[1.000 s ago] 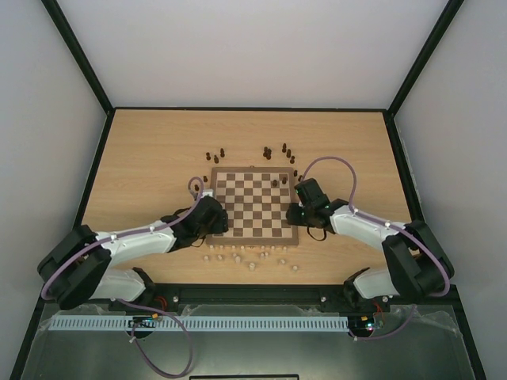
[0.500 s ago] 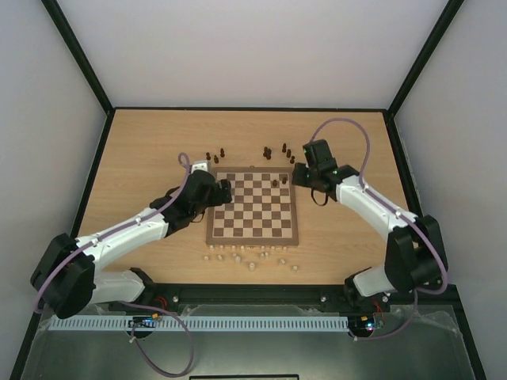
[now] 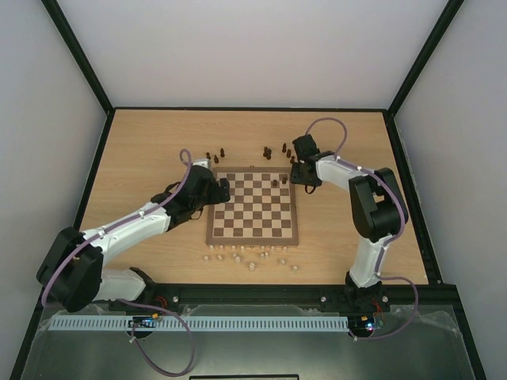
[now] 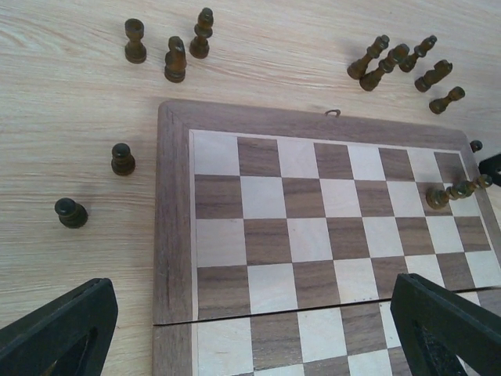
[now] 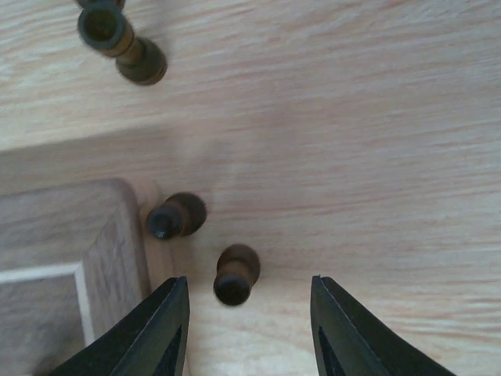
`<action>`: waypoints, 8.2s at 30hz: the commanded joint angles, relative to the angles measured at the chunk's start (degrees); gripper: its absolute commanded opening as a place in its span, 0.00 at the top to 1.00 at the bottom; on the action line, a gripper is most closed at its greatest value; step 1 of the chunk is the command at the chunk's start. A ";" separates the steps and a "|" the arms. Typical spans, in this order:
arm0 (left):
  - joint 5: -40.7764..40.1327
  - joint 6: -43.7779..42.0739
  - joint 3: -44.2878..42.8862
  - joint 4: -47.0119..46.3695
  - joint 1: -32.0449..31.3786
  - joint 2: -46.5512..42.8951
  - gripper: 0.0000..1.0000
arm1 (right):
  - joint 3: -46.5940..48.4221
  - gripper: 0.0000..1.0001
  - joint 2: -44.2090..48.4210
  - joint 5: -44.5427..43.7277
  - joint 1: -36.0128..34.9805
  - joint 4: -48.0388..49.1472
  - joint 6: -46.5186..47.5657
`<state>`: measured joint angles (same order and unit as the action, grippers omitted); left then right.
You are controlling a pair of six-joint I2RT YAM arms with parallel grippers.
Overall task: Set up the chess pieces on the board
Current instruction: Pick up the chess piece at the center of the board, then place the chess piece on the chessboard, then pick up the chess piece at the center of the board, then place the chess piece on the chessboard.
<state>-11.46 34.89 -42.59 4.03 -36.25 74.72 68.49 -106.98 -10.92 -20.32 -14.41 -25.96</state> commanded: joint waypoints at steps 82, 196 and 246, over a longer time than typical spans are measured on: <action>5.71 -2.37 2.14 -3.20 5.56 1.95 0.01 | 16.74 0.94 1.09 -1.29 -13.42 -12.76 3.13; 6.54 -2.75 2.99 -3.68 6.89 1.57 0.01 | 18.64 0.77 -13.67 -1.20 0.61 -10.85 3.46; 5.75 -2.38 3.61 -3.51 7.57 0.02 0.01 | 25.64 0.90 -11.68 3.53 -18.02 -18.54 4.42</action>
<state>-5.15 32.56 -39.70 0.75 -29.17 75.94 92.23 -117.38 -7.86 -37.39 -29.12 -21.93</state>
